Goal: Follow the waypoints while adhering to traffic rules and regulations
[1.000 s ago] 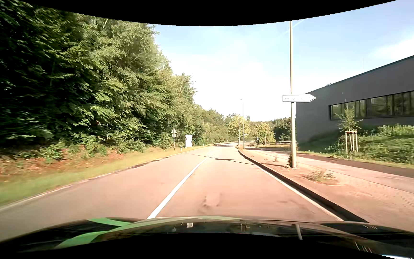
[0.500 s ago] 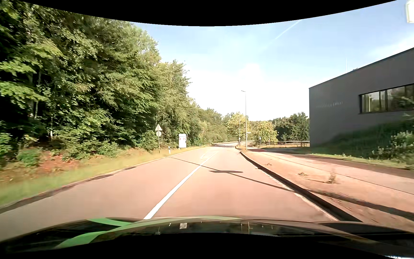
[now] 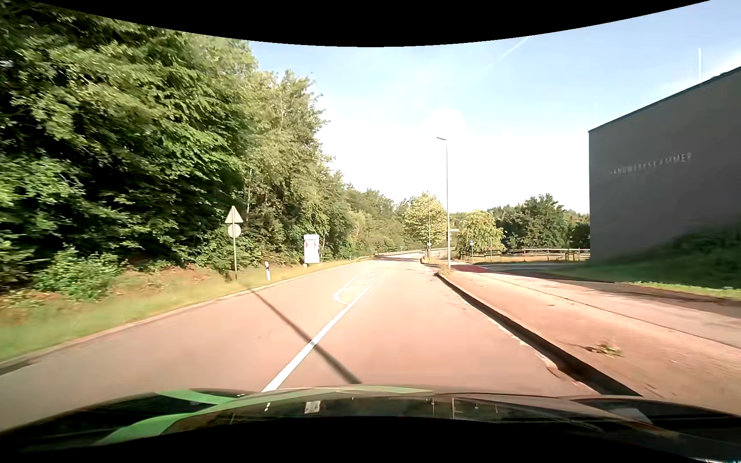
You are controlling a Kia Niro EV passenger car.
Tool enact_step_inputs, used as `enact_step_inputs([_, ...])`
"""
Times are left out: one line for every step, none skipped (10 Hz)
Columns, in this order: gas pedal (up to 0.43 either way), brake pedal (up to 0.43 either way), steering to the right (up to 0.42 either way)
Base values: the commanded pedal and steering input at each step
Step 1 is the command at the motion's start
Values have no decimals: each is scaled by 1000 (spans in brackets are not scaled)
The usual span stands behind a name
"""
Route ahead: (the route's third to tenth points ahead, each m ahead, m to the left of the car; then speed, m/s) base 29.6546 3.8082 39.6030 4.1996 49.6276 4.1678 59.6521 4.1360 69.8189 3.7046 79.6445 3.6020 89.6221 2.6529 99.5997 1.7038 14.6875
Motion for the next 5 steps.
enact_step_inputs([118,0,7])
enact_step_inputs([118,0,9])
enact_step_inputs([118,0,9])
enact_step_inputs([118,0,9])
enact_step_inputs([118,0,9])
